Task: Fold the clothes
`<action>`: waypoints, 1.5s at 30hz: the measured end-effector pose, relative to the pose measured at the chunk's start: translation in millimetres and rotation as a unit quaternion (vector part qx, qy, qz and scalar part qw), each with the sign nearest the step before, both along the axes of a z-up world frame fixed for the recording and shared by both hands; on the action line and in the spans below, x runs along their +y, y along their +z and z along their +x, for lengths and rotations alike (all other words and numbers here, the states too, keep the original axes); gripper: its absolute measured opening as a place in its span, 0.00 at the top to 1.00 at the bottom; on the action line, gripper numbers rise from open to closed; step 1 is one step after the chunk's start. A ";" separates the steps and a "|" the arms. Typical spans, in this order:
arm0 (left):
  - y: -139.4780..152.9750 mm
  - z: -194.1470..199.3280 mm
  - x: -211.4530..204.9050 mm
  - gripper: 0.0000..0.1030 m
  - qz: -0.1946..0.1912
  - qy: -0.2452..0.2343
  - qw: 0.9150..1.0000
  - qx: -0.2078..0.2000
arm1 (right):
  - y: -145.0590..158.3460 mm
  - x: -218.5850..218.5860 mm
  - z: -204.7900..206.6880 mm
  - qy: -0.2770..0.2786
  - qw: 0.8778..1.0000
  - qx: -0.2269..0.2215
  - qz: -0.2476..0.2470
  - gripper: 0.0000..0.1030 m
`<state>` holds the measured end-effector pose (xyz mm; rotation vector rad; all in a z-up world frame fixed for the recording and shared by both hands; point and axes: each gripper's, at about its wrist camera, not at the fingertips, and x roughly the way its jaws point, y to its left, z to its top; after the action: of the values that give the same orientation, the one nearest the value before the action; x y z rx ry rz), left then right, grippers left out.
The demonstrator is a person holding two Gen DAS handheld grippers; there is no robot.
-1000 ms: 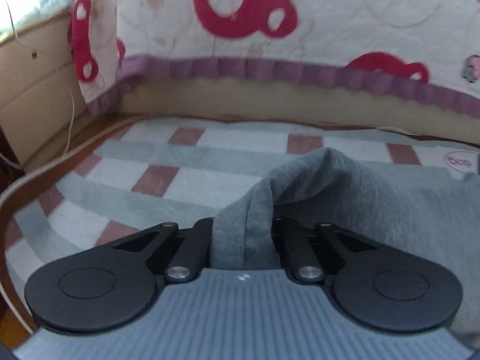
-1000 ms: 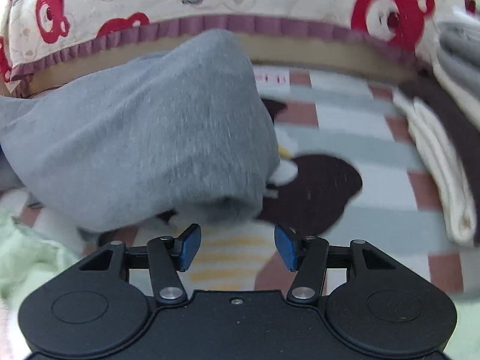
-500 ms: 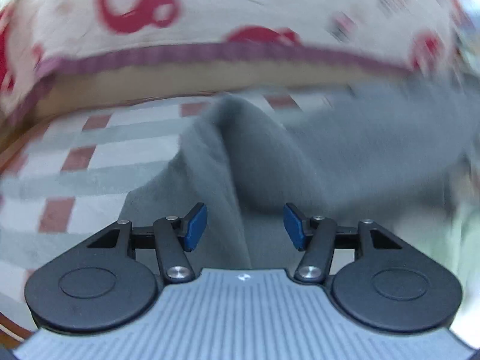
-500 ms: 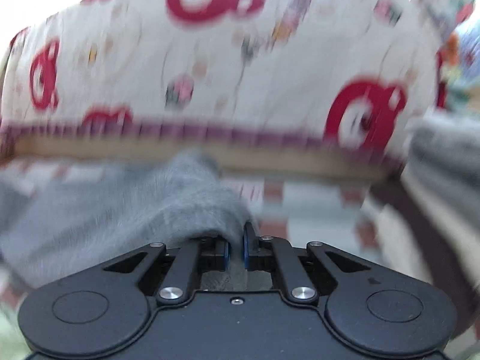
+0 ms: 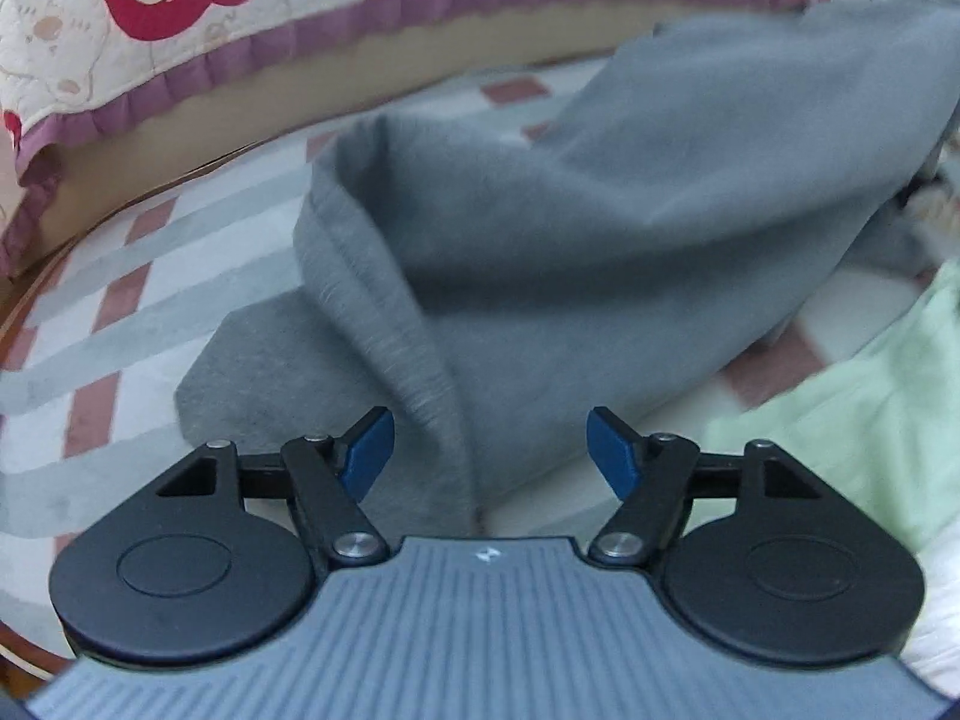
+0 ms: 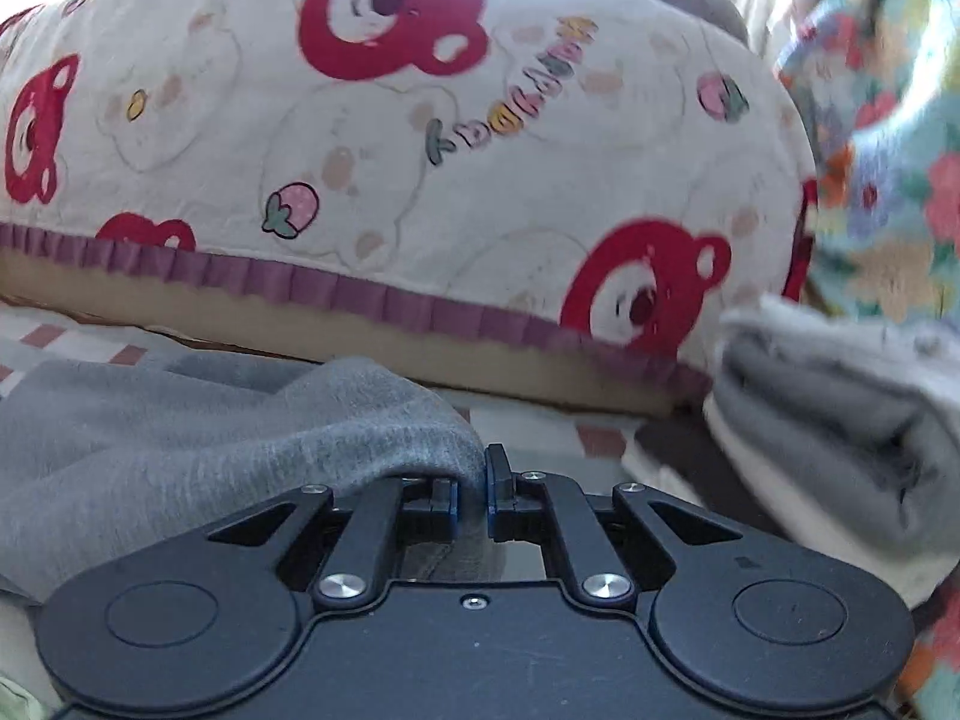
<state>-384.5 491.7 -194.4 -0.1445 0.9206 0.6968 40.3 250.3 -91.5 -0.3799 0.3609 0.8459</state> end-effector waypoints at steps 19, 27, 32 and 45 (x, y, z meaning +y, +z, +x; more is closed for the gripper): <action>45.4 -44.1 58.4 0.90 -0.023 0.219 0.973 -0.061 | -67.1 22.6 50.6 -0.034 0.998 0.054 -0.023 0.92; 124.0 -88.7 41.1 0.90 0.038 0.264 0.958 -0.102 | 73.3 -16.5 -15.1 0.018 0.993 -0.109 0.031 0.93; 107.0 -120.3 6.7 0.90 -0.015 0.270 0.956 -0.115 | 51.4 -74.7 -70.1 0.030 0.986 -0.156 -0.059 0.92; 82.8 -172.1 -67.2 0.90 -0.044 0.292 0.950 -0.104 | -19.1 -142.7 -92.4 0.066 0.988 -0.070 -0.123 0.93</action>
<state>-556.5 424.5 -111.6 -0.5768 0.7029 1.1626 -52.1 107.6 -110.6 -0.6962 0.3134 0.9010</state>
